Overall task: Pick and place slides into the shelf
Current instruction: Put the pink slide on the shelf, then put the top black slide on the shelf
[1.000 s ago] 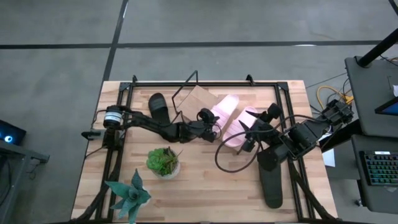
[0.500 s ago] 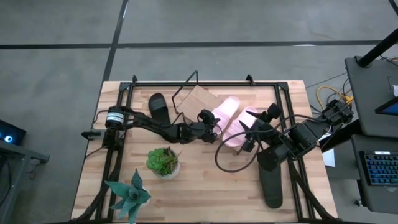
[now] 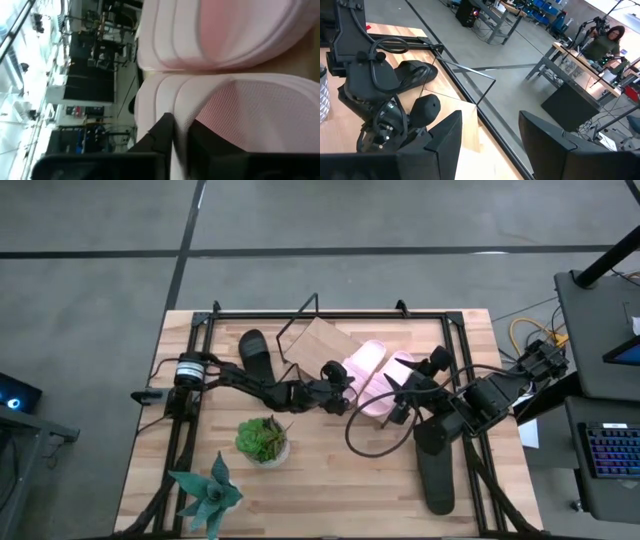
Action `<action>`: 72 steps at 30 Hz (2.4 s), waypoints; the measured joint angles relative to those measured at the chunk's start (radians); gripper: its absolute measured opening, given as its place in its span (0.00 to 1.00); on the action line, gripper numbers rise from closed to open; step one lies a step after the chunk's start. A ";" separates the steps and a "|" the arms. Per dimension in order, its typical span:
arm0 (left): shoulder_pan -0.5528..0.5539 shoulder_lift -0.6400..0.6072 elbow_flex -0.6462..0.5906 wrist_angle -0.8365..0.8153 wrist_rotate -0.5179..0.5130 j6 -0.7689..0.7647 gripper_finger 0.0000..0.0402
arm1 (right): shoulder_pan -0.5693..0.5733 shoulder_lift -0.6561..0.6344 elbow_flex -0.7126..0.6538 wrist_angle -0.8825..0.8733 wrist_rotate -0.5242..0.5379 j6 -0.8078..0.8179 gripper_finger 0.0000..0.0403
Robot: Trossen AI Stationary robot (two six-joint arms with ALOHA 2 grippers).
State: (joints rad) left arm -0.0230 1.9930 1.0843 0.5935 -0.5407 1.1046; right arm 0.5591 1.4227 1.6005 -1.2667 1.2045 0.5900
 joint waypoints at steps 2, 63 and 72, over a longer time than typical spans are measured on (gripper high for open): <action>0.000 0.000 0.000 -0.001 0.016 -0.002 0.09 | 0.000 0.000 0.000 0.000 0.000 0.000 0.46; -0.095 -0.911 -0.007 -0.843 0.637 -1.020 0.67 | 0.464 -0.008 -0.433 0.023 0.362 0.541 0.46; -0.096 -0.904 -0.008 -0.839 0.608 -0.957 0.67 | 0.599 -0.008 -0.557 0.027 0.367 0.703 0.46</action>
State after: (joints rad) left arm -0.1186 1.0891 1.0767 -0.2451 0.0677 0.1474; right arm 1.1576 1.4151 1.0437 -1.2402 1.5715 1.2933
